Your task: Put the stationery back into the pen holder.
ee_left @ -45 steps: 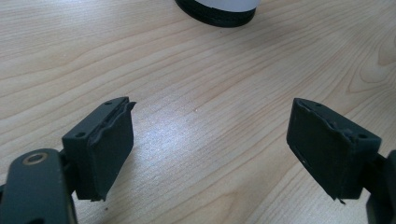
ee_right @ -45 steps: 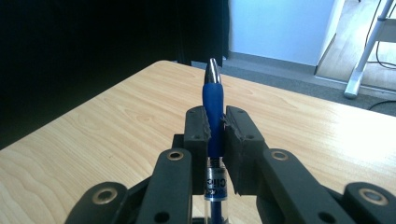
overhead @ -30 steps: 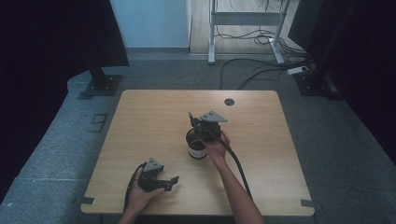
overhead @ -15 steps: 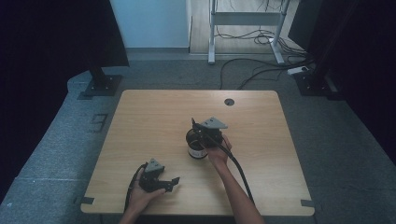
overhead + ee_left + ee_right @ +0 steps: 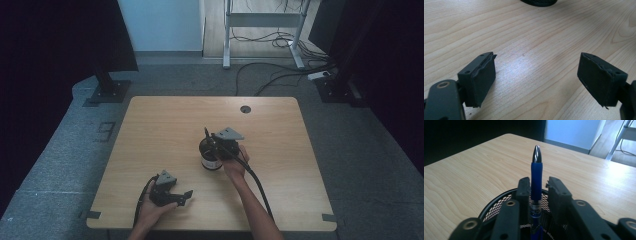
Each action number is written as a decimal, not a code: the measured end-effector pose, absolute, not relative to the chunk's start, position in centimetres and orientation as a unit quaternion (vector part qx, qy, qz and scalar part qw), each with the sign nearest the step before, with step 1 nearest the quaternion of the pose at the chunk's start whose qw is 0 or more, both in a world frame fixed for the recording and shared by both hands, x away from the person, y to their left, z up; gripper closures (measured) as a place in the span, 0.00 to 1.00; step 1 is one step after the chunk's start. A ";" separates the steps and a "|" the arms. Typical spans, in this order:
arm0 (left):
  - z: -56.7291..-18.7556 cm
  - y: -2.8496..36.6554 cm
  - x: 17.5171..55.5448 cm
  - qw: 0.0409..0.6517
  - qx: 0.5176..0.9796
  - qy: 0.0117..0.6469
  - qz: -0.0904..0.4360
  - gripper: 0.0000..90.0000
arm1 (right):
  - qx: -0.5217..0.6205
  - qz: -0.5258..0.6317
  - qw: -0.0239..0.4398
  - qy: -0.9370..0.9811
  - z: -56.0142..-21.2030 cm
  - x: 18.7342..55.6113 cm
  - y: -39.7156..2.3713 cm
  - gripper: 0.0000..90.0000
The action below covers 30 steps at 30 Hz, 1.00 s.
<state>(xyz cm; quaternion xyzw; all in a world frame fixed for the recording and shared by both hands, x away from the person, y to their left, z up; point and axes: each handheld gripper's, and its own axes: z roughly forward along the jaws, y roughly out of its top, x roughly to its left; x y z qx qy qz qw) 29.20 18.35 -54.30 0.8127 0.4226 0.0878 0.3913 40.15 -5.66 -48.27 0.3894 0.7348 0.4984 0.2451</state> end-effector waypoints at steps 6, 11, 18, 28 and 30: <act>-54.3 18.4 29.2 0.391 0.813 0.422 0.088 0.17 | 0.382 0.513 0.241 0.730 -47.7 39.1 -6.5 0.61; -54.3 18.3 29.2 0.390 0.814 0.422 0.088 0.17 | 0.385 0.512 0.240 0.729 -47.6 38.1 -7.6 0.51; -54.4 18.5 29.2 0.387 0.814 0.424 0.090 0.17 | 0.397 0.506 0.231 0.729 -48.2 36.8 -9.7 0.46; -54.5 18.6 29.3 0.384 0.814 0.425 0.094 0.17 | 0.426 0.500 0.221 0.721 -49.3 34.4 -13.4 0.43; -54.5 18.6 29.3 0.384 0.814 0.425 0.094 0.17 | 0.432 0.498 0.218 0.720 -49.7 34.0 -14.1 0.43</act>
